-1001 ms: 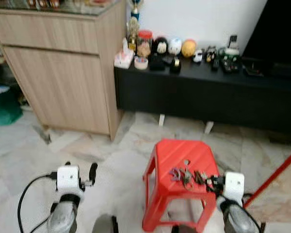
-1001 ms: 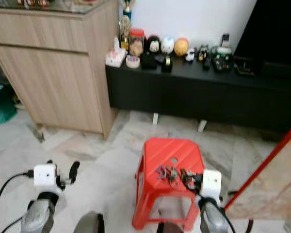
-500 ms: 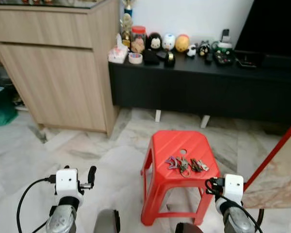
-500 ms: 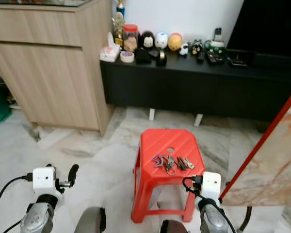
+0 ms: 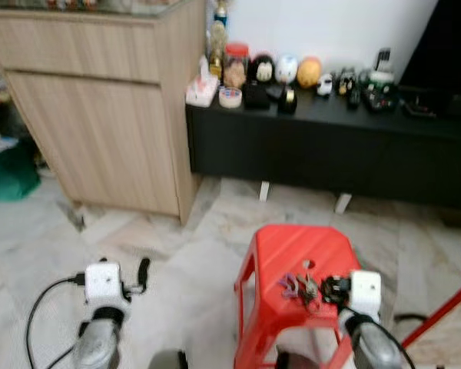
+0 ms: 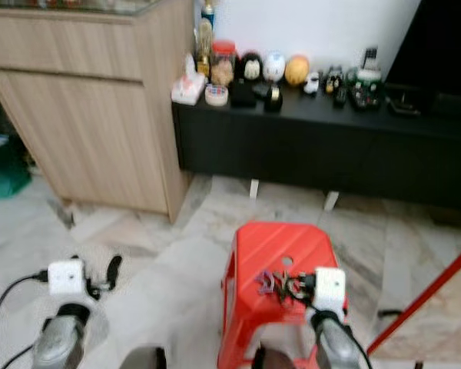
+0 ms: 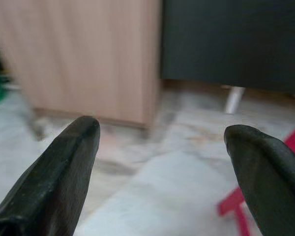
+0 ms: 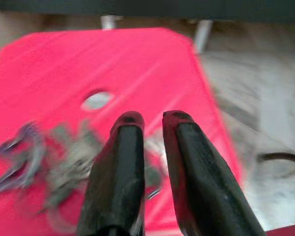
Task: Hang keys on a hook
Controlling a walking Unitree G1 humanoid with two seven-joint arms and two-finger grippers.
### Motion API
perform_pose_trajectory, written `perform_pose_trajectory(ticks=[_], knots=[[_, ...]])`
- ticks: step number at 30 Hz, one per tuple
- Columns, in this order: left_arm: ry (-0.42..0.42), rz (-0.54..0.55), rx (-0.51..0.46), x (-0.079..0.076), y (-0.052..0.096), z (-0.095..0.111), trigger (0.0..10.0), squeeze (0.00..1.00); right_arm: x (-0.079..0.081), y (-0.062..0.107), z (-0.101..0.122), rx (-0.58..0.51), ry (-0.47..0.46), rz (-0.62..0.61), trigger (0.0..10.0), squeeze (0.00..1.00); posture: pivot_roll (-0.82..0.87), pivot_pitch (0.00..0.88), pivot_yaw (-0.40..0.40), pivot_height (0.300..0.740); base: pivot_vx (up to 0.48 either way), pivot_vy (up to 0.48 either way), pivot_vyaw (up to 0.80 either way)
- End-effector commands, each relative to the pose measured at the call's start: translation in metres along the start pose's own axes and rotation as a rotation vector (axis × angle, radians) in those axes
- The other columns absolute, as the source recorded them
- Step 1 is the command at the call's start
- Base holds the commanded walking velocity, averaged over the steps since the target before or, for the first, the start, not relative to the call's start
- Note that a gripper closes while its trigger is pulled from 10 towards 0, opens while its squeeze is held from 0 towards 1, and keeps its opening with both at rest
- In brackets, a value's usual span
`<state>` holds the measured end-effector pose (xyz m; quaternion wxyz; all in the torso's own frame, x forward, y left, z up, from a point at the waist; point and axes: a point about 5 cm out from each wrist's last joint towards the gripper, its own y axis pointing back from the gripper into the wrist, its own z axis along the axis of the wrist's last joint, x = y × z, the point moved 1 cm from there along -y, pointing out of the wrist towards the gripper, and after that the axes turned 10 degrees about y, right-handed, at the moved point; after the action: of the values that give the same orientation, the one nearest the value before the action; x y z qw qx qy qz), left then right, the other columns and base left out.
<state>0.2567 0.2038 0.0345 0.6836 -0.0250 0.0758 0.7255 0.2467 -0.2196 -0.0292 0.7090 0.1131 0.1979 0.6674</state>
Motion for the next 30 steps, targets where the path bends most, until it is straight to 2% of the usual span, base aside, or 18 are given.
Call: perform_pose_trajectory(ticks=[1,10,11,13,23,30], knots=[[-0.016,0.009,-0.007,0.007,-0.001,0.003,10.0,0.0,0.005,-0.002,0.004,-0.013,-0.019,0.005,10.0,0.0,0.04,0.0,-0.085,0.61,0.0,0.0,0.0],[-0.021,0.027,-0.001,0.013,0.003,0.001,10.0,0.0,0.008,0.001,-0.005,0.018,-0.053,0.003,10.0,0.0,0.05,0.0,-0.087,0.61,0.0,0.0,0.0],[-0.024,0.03,0.004,0.014,0.005,0.0,10.0,0.0,0.009,0.002,-0.007,0.024,-0.067,0.007,10.0,1.0,0.05,0.0,-0.087,0.61,0.0,0.0,0.0],[-0.027,0.031,0.006,0.016,0.006,0.0,10.0,0.0,0.009,0.003,-0.009,0.034,-0.091,0.003,10.0,1.0,0.04,0.0,-0.083,0.61,0.0,0.0,0.0],[-0.044,0.015,0.02,0.017,0.005,-0.001,10.0,0.0,0.012,0.001,-0.015,0.077,-0.343,-0.028,10.0,1.0,0.02,0.0,-0.057,0.61,0.0,0.0,0.0],[-0.058,0.015,0.023,0.02,0.006,0.0,10.0,0.0,0.023,0.001,-0.022,0.132,-0.411,-0.011,10.0,1.0,0.05,0.0,-0.06,0.61,0.0,0.0,0.0]])
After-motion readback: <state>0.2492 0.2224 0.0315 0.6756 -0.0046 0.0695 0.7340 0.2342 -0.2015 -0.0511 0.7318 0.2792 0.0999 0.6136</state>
